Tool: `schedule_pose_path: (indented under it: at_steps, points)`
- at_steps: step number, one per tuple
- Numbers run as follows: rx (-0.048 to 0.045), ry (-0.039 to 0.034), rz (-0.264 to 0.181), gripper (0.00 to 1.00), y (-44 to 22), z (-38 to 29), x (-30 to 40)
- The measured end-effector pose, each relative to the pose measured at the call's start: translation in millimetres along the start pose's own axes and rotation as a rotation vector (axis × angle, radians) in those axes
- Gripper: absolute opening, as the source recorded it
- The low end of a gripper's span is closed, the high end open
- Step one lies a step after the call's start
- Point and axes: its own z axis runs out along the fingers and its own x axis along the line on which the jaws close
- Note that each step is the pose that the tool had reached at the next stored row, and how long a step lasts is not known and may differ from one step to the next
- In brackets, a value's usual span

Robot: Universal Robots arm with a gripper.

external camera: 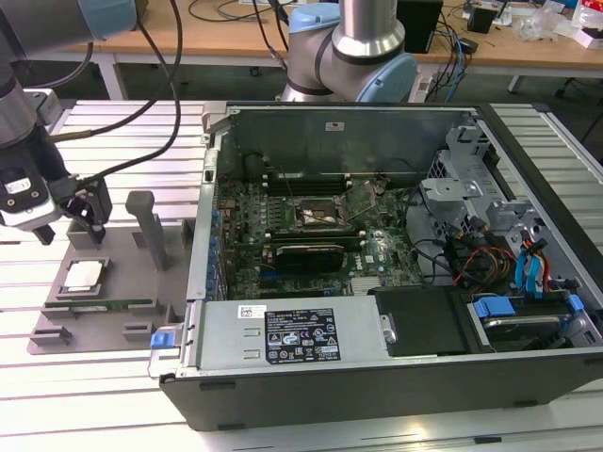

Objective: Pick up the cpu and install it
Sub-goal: 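Pick up the cpu and move it towards the insertion slot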

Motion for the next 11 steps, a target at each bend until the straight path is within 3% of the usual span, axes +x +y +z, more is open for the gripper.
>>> schedule_pose_path:
  at_steps: [11]
  points:
    - [0.0, 0.0, 0.0, 0.71, -0.1, 8.6, 0.2]
